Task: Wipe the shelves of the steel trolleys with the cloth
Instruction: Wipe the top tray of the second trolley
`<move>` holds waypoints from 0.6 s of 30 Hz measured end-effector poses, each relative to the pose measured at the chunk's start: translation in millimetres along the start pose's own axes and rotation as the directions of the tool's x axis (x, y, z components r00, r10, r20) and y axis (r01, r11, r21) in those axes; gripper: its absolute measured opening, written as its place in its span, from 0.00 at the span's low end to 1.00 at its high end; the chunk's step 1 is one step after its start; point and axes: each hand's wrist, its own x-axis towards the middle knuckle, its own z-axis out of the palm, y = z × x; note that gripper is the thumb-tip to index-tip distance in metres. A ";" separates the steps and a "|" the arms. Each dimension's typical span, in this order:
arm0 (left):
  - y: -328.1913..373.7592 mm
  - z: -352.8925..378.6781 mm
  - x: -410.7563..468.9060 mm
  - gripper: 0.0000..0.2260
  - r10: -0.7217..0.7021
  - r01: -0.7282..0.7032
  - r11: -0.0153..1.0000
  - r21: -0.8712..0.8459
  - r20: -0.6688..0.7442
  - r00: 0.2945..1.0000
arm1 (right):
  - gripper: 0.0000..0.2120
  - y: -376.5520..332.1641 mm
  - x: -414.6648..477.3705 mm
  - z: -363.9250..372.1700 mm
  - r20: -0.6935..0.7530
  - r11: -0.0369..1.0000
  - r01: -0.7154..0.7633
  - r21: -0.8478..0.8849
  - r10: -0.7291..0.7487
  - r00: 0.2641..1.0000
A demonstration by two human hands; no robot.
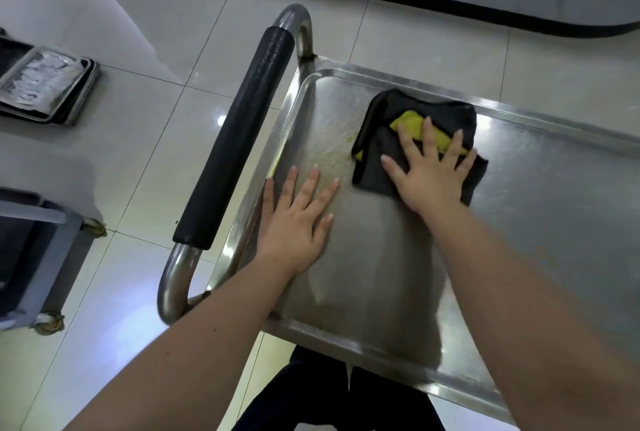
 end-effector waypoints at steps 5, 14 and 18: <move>-1.6 -0.2 4.6 0.25 -0.008 0.008 1.000 0.013 0.016 1.000 | 0.34 -10.2 9.0 -3.3 0.020 0.998 0.049 -0.043 -0.048 0.999; 2.0 -9.4 2.9 0.25 -0.029 0.025 0.999 0.041 0.076 0.997 | 0.32 -8.1 -231.8 69.0 0.046 0.954 0.297 -0.044 -0.295 0.954; 1.1 -12.3 4.2 0.25 -0.027 0.022 0.998 0.060 0.099 0.995 | 0.30 -13.3 -184.8 50.9 -0.009 0.963 0.265 -0.042 -0.265 0.964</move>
